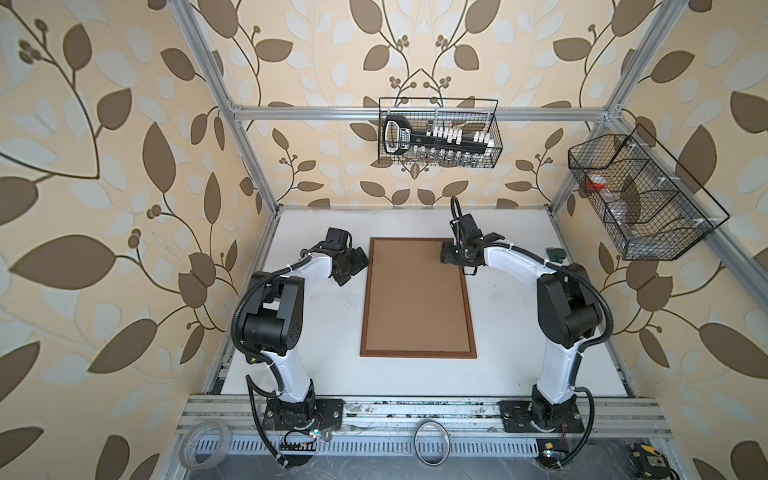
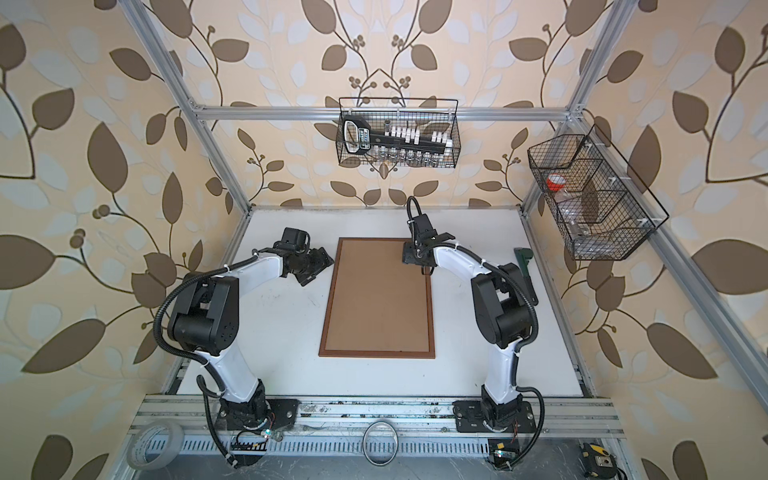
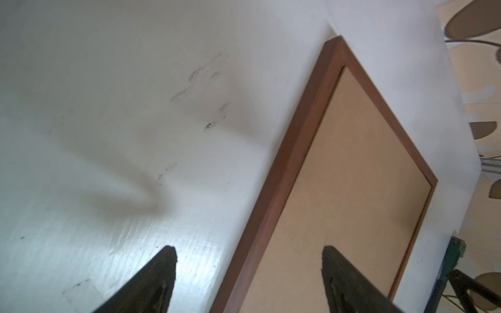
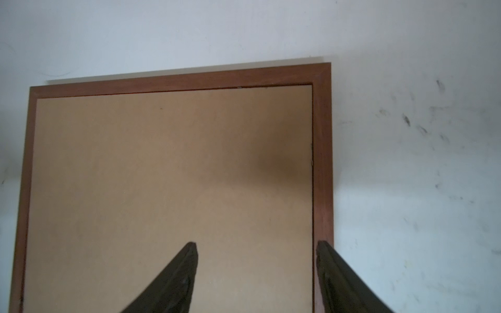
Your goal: Put the photo into the frame
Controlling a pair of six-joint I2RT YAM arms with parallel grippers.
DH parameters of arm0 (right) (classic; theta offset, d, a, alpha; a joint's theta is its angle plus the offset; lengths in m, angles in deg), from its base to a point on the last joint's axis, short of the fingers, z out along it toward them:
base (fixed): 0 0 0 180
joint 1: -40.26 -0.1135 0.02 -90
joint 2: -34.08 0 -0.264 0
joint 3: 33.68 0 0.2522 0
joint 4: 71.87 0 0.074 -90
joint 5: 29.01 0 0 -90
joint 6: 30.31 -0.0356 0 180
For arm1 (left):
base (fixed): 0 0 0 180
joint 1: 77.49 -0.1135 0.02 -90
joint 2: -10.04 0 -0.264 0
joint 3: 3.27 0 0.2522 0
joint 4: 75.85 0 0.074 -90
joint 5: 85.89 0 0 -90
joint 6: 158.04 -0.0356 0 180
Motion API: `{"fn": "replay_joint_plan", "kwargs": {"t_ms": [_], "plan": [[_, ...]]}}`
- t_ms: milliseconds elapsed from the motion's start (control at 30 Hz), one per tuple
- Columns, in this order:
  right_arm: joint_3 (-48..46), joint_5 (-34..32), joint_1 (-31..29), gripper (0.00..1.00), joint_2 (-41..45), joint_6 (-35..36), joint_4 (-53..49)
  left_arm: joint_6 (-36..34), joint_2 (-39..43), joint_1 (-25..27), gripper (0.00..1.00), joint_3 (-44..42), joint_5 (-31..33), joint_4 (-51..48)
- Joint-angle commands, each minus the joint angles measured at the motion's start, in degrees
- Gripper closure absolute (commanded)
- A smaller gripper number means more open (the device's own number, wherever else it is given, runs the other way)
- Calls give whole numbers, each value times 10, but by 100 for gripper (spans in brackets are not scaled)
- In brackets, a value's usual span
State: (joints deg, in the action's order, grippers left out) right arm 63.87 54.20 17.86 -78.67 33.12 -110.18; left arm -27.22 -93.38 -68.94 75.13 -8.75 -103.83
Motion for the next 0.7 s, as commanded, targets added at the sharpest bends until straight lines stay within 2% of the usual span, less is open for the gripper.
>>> {"fn": "replay_joint_plan", "kwargs": {"t_ms": [0, 167, 433, 667], "plan": [[56, -32, -26, 33, -48, 30, 9, 16, -12, -1, 16, 5, -1, 19], [132, -95, -60, 36, -109, 61, -8, 20, -16, 1, 16, -10, -3, 29], [263, -127, -95, 34, -233, 90, -112, 24, -25, 1, 17, -11, -14, 25], [218, -107, -120, 37, -255, 80, -171, 25, -17, 2, 17, -14, -14, 23]]}}
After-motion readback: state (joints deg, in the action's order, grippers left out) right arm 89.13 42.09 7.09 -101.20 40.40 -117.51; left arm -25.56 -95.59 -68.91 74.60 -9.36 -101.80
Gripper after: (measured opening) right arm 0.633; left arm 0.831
